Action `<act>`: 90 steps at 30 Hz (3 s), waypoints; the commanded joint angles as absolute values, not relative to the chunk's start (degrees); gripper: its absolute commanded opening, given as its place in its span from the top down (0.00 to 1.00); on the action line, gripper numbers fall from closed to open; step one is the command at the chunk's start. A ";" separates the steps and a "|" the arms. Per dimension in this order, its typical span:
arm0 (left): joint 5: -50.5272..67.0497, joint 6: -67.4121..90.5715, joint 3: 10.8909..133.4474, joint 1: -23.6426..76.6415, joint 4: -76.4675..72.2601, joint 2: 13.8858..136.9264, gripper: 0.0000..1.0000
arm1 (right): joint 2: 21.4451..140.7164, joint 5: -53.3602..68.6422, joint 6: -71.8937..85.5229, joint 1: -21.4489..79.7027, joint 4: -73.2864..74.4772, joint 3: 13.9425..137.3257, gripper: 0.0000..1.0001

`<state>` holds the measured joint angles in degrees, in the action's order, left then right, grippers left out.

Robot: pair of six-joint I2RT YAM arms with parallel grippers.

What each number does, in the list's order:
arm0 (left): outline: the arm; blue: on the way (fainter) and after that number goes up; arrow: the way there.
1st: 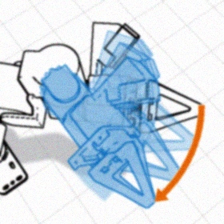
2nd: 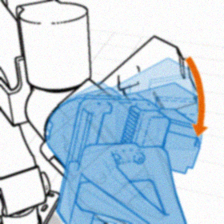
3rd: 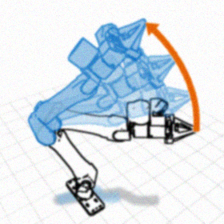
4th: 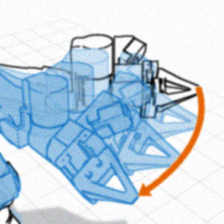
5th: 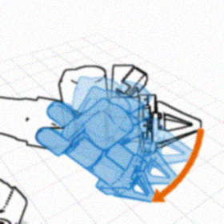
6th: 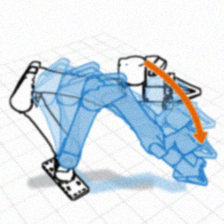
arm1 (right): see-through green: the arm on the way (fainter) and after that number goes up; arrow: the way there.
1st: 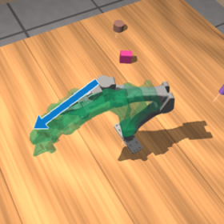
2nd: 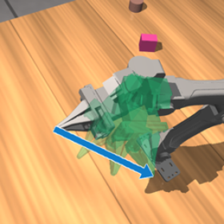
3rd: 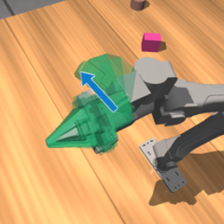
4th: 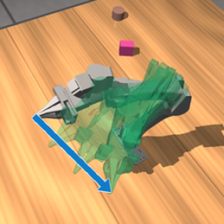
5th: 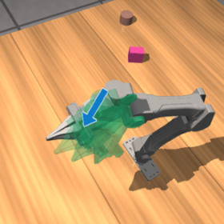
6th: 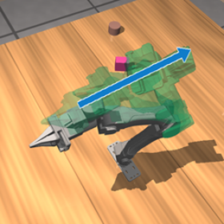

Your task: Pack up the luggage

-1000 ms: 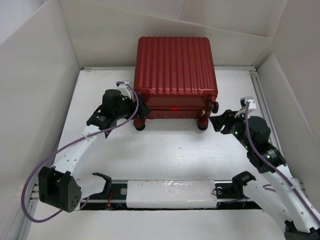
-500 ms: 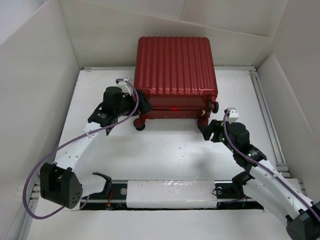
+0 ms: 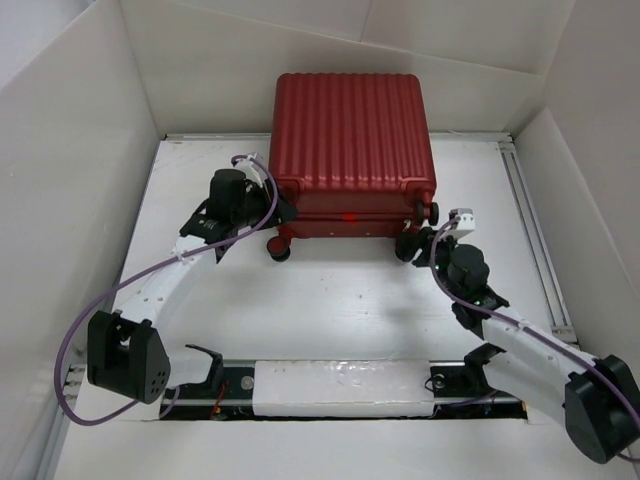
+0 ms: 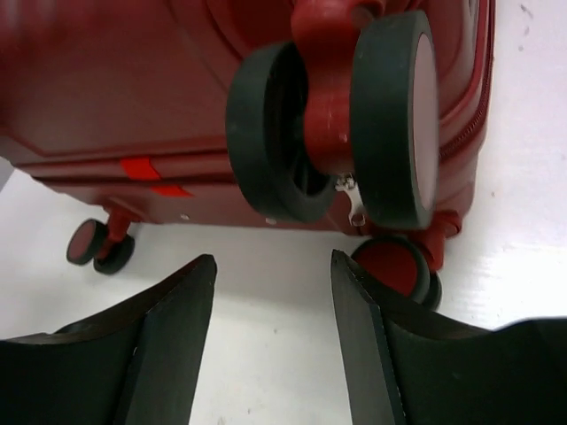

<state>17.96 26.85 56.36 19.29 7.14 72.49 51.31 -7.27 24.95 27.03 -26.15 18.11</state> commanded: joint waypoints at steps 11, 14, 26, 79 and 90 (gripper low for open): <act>23.99 26.81 57.30 18.72 2.81 68.82 1.00 | 57.22 -11.34 25.84 26.02 -47.90 12.83 0.48; 23.99 26.81 56.78 18.72 2.81 68.82 1.00 | 59.66 -11.34 25.84 24.96 -47.90 12.83 0.48; 24.61 26.81 55.72 18.72 2.29 67.24 1.00 | 71.19 -8.26 24.17 22.68 -53.69 19.42 0.51; 28.48 27.33 54.67 18.72 0.18 67.15 1.00 | 81.12 -11.17 26.20 23.64 -62.04 20.03 0.54; 28.48 27.33 54.67 18.72 0.18 67.15 1.00 | 81.91 -16.17 23.47 24.17 -68.29 20.82 0.59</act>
<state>22.31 29.39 54.00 18.20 4.62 70.78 81.47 -14.35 25.87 24.08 -58.96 17.37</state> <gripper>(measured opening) 0.465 0.421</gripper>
